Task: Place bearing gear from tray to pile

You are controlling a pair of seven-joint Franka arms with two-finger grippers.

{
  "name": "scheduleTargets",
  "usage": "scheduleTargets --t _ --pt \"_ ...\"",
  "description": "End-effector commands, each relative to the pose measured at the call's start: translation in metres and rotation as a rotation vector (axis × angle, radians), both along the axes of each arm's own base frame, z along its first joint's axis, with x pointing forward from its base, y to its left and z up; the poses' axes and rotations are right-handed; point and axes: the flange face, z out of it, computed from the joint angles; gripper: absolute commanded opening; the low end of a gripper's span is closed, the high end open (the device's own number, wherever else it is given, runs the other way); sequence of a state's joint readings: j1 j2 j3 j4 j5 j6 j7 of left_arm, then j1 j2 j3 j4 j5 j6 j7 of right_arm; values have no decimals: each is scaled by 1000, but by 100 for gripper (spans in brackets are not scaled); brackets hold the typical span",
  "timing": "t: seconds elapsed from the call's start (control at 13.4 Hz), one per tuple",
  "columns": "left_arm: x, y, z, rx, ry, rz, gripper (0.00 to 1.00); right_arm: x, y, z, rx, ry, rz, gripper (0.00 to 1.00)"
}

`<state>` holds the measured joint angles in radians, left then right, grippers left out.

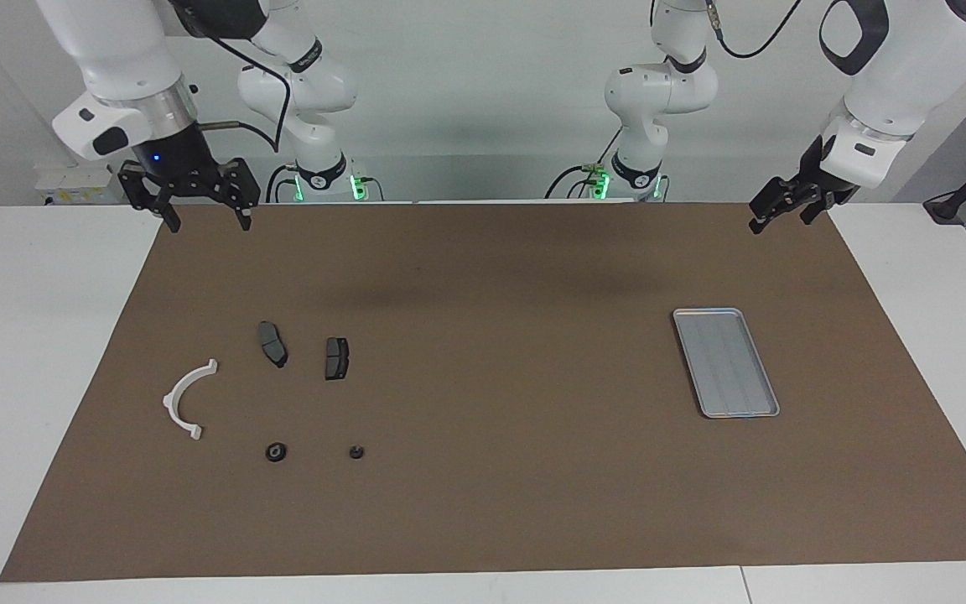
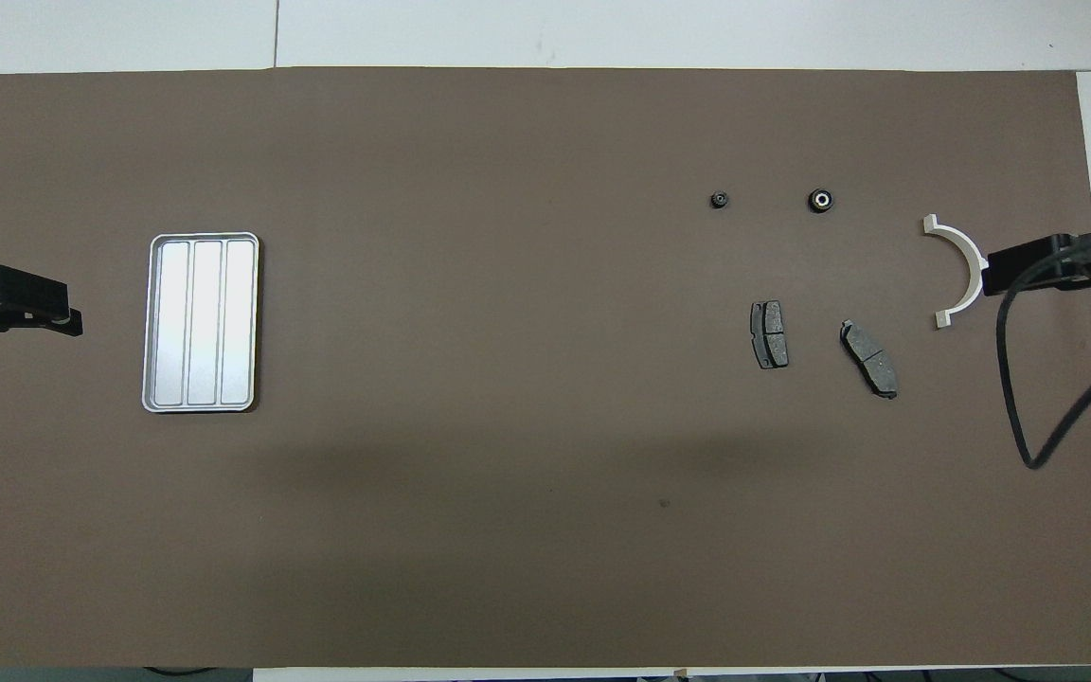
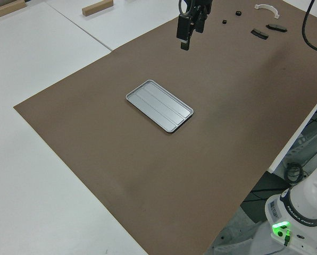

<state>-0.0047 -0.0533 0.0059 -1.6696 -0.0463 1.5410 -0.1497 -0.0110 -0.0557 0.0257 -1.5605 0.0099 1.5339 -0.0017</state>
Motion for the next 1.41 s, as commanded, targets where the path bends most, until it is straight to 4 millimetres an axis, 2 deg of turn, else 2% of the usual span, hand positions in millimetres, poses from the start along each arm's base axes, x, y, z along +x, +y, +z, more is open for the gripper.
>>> scheduleTargets --t 0.0,0.3,0.52,0.67,0.89,1.12,1.34 --pt "-7 1 3 8 -4 -12 100 -16 -8 -9 34 35 -25 100" --pt "-7 1 2 8 -2 -12 100 -20 -4 -13 18 79 -24 100" --pt "-8 1 3 8 -5 -12 100 -12 -5 -19 16 66 -26 100" --pt "-7 1 3 8 -4 -12 100 -9 -2 -18 -37 55 -8 100" --pt "-8 1 3 8 -5 -12 100 -8 -2 -16 -54 39 -7 100" --pt "-8 1 3 8 -4 -12 100 3 -1 -13 -58 -38 -5 100" --pt "-7 1 2 8 -2 -12 100 3 0 -14 -58 -36 -3 100"
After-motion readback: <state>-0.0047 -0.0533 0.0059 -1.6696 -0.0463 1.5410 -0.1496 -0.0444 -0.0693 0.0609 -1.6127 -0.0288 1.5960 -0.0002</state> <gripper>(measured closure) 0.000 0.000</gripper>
